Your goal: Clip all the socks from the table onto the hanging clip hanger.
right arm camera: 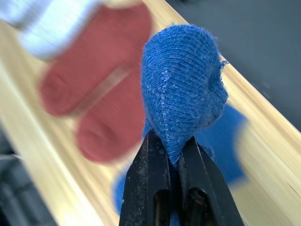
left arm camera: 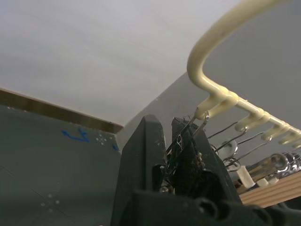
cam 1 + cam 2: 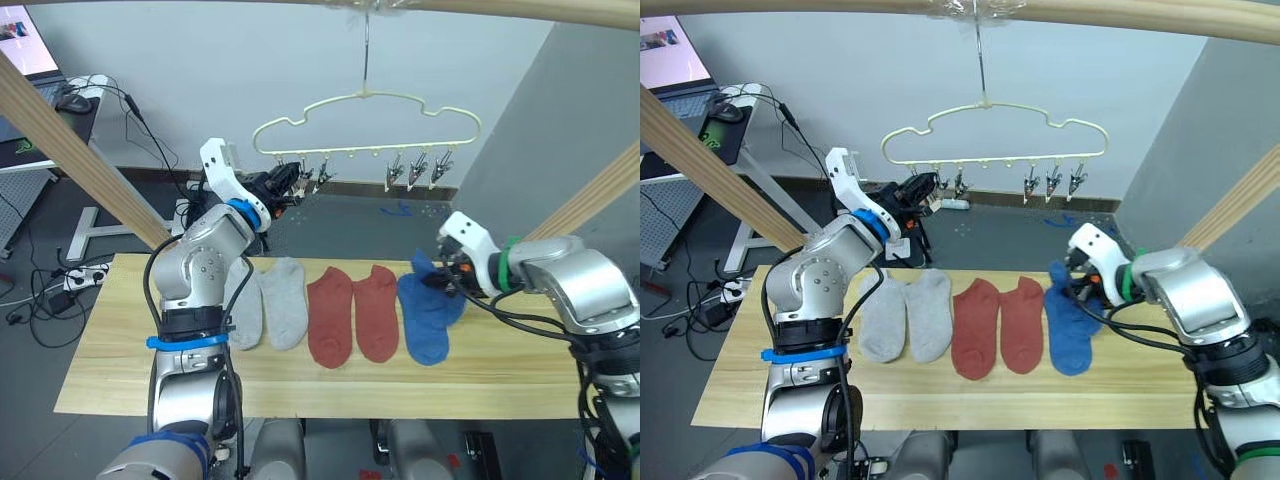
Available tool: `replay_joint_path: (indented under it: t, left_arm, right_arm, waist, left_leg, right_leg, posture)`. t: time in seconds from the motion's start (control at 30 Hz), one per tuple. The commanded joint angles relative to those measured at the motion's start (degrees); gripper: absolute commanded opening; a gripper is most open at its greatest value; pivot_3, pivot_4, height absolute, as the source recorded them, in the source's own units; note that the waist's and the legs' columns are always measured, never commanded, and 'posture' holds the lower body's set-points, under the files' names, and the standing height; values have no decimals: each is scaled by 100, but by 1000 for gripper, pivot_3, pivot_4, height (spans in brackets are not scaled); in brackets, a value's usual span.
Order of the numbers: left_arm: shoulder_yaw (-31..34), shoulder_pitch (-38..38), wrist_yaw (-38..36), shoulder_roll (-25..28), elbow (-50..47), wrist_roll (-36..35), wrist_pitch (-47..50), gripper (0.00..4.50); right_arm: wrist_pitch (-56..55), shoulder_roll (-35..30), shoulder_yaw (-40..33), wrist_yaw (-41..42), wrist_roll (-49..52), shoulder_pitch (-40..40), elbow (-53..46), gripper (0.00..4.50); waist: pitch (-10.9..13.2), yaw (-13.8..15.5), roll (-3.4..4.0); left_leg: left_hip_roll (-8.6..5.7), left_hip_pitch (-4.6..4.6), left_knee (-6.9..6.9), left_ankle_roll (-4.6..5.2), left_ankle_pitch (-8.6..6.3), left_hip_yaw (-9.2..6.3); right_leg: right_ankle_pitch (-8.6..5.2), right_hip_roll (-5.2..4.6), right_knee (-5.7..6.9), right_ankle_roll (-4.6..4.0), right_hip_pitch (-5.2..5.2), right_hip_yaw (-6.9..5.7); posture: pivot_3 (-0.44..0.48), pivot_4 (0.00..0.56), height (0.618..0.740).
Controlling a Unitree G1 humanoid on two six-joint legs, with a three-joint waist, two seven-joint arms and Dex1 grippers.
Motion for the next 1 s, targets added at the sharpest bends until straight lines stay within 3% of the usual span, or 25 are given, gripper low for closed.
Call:
replay_joint_path:
  t: [0.03, 0.33, 0.63, 1.0]
  left_arm:
    - [163, -131, -7, 127, 54, -214, 250, 213]
    - [555, -380, 227, 300, 275, -750, 910, 213]
    - [988, -598, 790, 233, 462, -1240, 1517, 213]
    - [987, -600, 1006, 187, 416, -1428, 1494, 213]
  right_arm:
    - [69, 567, 111, -410, 186, -369, -160, 26]
    - [-763, 2201, 539, -1359, -98, -1364, 1514, 26]
    - [-1704, 2807, 650, -1647, -392, -1946, 3030, 26]
    - [-2149, 3149, 580, -1627, -519, -2470, 3813, 26]
  waist:
    - [0, -38, 0]
    - [-5, -113, -6]
    - [-19, -120, -21]
    - [-19, -128, -21]
  left_leg:
    - [1, -2, -1, -2, 1, -1]
    - [2, -20, -1, -5, 4, -4]
    - [4, -66, 5, -8, 6, 2]
    - [6, -66, 18, -30, 23, 0]
  right_leg:
    - [0, 1, 2, 0, -2, -1]
    - [1, -1, 12, -2, -26, -5]
    - [3, -2, 43, -4, -88, -2]
    - [3, 1, 98, -5, -107, -2]
  posture:
    - [31, 244, 740]
    - [49, 232, 740]
    - [57, 230, 740]
    - [71, 222, 740]
